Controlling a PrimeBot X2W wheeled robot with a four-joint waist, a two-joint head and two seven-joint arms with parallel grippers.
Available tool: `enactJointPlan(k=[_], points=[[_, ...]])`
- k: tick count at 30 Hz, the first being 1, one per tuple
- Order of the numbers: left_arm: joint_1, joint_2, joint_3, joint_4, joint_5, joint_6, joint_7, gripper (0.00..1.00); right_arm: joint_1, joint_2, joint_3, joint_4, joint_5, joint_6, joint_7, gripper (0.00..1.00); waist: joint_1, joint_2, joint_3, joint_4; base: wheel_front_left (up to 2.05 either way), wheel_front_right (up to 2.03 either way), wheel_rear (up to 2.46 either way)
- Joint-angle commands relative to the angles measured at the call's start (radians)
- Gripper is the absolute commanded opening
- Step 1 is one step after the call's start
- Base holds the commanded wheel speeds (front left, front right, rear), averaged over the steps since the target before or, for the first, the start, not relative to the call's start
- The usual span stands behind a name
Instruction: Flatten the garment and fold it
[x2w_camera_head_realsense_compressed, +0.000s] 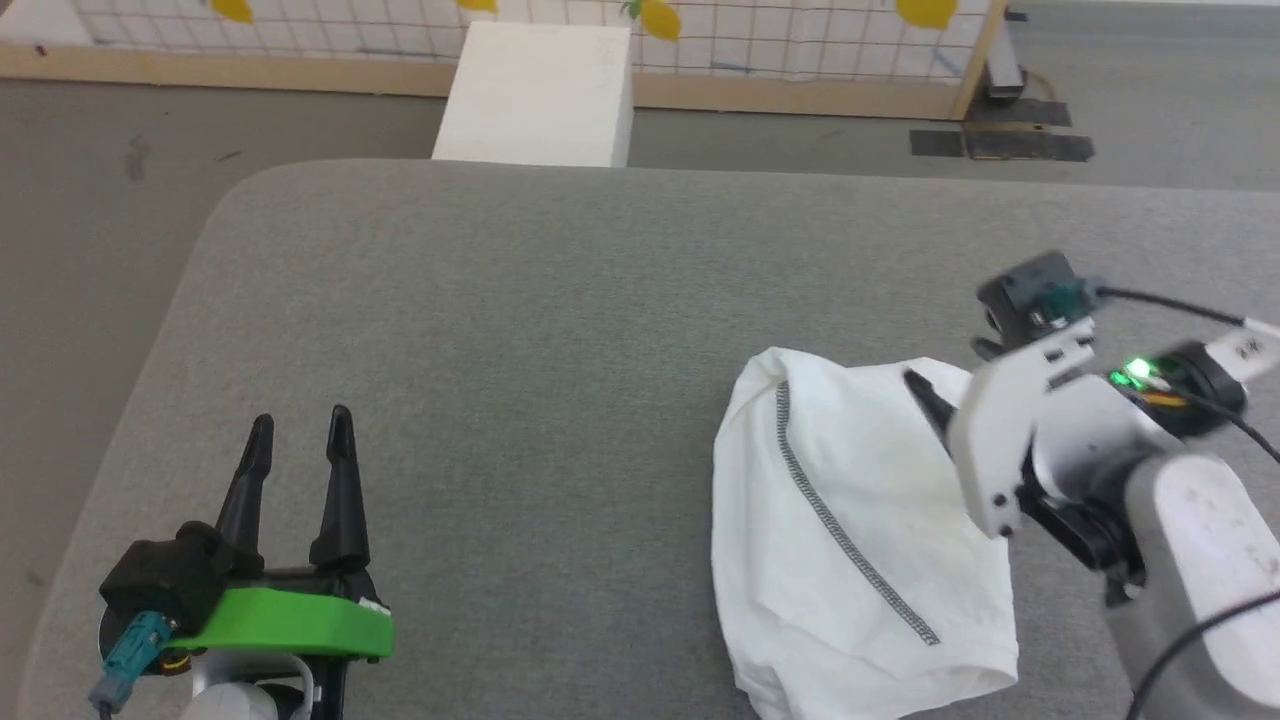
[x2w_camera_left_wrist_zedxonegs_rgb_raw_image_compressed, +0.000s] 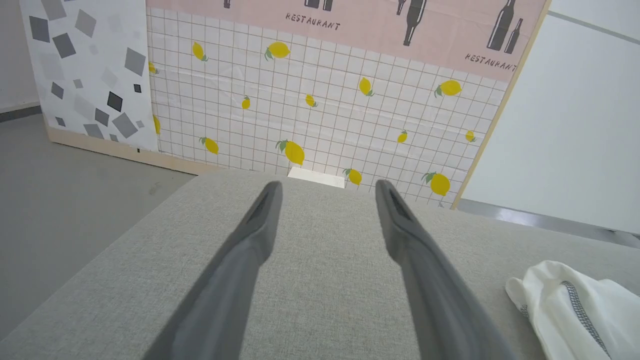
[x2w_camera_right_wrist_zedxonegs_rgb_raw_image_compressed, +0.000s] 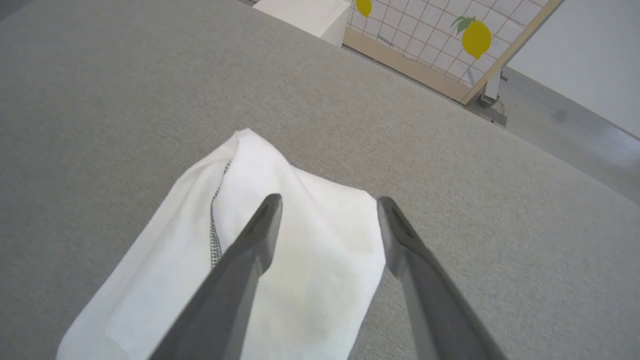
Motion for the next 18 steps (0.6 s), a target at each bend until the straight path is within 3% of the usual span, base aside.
enactJointPlan(k=[1, 7, 18], points=[[0.008, 0.003, -0.003, -0.006, 0.017, -0.004, -0.004, 1.0, 0.052, 0.016, -0.035, -0.008, -0.032, -0.001, 0.009, 1.0, 0.0, 0.0, -0.006, -0.026, 0.0, 0.0, 0.0], [0.0, 0.008, -0.031, -0.005, 0.019, -0.006, -0.004, 1.0, 0.233, 0.087, -0.167, -0.009, -0.159, -0.001, 0.051, 1.0, 0.0, 0.0, 0.038, -0.018, 0.0, 0.0, 0.0], [-0.016, 0.02, -0.046, 0.01, 0.005, -0.007, -0.004, 1.0, 0.27, 0.106, -0.151, 0.128, -0.173, -0.001, 0.036, 1.0, 0.0, 0.0, 0.072, 0.009, 0.0, 0.0, 0.0]])
